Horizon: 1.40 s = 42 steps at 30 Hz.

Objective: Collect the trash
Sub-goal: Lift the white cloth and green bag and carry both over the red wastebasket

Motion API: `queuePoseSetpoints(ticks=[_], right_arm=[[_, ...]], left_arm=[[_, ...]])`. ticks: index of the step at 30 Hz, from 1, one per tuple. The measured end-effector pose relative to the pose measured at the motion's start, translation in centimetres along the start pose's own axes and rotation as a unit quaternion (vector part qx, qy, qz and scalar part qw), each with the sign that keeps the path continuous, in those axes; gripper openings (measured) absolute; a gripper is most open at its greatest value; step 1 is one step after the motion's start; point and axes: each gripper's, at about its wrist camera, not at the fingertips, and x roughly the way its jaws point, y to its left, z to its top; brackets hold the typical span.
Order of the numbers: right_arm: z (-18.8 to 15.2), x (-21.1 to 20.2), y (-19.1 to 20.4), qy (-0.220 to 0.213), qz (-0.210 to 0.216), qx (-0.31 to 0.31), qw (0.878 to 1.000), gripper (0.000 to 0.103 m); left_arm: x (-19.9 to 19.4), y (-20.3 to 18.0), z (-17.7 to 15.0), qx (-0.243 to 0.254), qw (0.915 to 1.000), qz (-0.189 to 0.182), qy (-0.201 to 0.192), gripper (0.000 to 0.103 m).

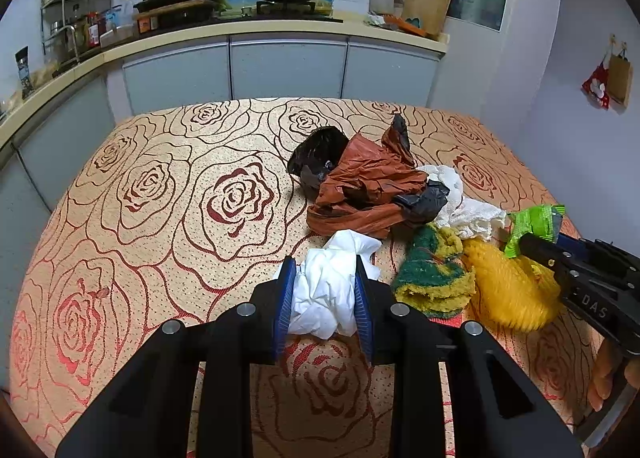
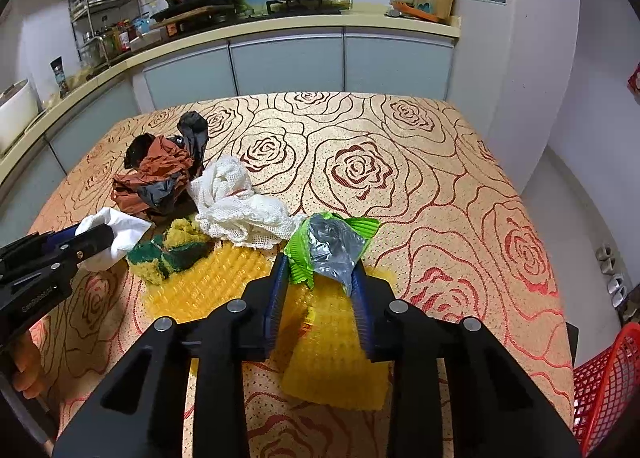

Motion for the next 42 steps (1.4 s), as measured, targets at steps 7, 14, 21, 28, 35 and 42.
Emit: queuePoseSetpoints(ticks=[7, 14, 21, 28, 35, 42], right_arm=[[-0.1, -1.2, -0.3, -0.012, 0.002, 0.01, 1.0, 0.027], [0.2, -3.2, -0.4, -0.034, 0.008, 0.014, 0.999, 0.026], [0.5, -5.9, -0.2, -0.057, 0.014, 0.015, 0.998, 0.025], [0.5, -8.4, 0.2, -0.077, 0.019, 0.013, 0.997, 0.025], [0.5, -11.4, 0.1, -0.103, 0.021, 0.015, 0.994, 0.025], [0.2, -14.1, -1.0, -0.126, 0.014, 0.024, 0.992, 0.025]], left_arm=[[-0.6, -0.1, 0.1, 0.002, 0.9999, 0.007, -0.014, 0.026], [-2.2, -0.3, 0.3, 0.007, 0.9989, 0.021, -0.042, 0.026], [-4.6, -0.4, 0.5, 0.005, 0.9975, 0.021, -0.067, 0.026], [-7.2, -0.9, 0.7, 0.01, 0.9961, 0.023, -0.085, 0.026], [-10.0, -1.7, 0.9, 0.015, 0.9936, 0.023, -0.109, 0.026], [-12.4, -3.4, 1.2, 0.022, 0.9912, 0.018, -0.129, 0.026]])
